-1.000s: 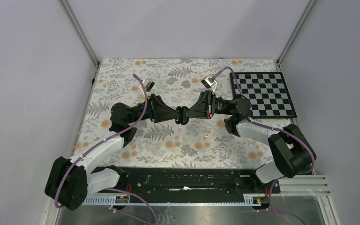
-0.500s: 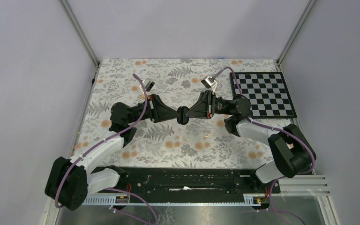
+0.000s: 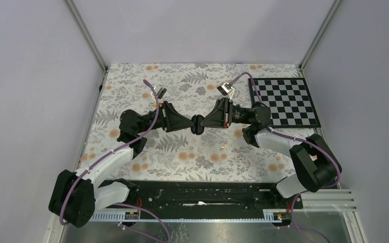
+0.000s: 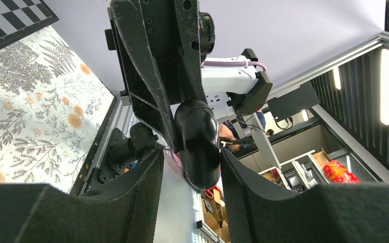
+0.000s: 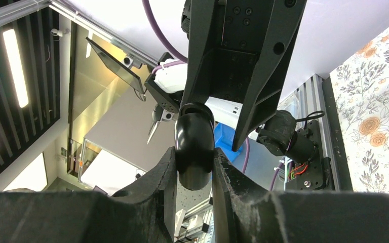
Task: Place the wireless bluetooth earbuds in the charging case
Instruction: Pick up the earbud from the center of the board.
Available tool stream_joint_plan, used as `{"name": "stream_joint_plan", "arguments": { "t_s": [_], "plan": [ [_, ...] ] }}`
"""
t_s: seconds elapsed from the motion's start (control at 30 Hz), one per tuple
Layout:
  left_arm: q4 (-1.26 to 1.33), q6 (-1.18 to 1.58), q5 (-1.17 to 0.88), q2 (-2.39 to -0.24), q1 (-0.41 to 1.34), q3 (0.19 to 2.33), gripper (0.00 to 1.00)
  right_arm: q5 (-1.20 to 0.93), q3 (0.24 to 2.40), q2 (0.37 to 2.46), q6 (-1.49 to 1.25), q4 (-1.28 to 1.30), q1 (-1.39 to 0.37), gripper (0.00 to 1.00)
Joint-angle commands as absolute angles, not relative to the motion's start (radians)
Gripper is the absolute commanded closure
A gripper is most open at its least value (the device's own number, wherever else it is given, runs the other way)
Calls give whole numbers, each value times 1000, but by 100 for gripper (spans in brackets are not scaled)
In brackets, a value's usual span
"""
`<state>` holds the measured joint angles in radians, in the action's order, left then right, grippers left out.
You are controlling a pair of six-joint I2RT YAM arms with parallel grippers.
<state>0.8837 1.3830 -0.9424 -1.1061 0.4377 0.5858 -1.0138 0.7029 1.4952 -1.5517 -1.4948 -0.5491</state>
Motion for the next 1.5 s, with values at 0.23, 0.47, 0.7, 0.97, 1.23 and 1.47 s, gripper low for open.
{"name": "stream_joint_plan", "arguments": {
  "t_s": [0.23, 0.47, 0.7, 0.97, 1.23, 1.47],
  "plan": [
    [947, 1377, -960, -1100, 433, 618, 34, -1016, 708, 1449, -1552, -1686, -557, 100],
    [873, 1332, -963, -1090, 432, 658, 32, -1015, 701, 1444, -1557, -1685, -558, 100],
    [729, 1243, -964, -1061, 435, 712, 38, -1018, 706, 1462, -1563, -1685, -559, 100],
    [560, 1141, -967, -1059, 440, 756, 42, -1025, 730, 1485, -1566, -1686, -560, 100],
    [354, 1002, -954, -1048, 446, 812, 42, -1028, 732, 1491, -1569, -1687, -560, 100],
    [389, 1026, -964, -1051, 448, 799, 54, -1023, 730, 1496, -1569, -1686, -561, 100]
  ]
}}
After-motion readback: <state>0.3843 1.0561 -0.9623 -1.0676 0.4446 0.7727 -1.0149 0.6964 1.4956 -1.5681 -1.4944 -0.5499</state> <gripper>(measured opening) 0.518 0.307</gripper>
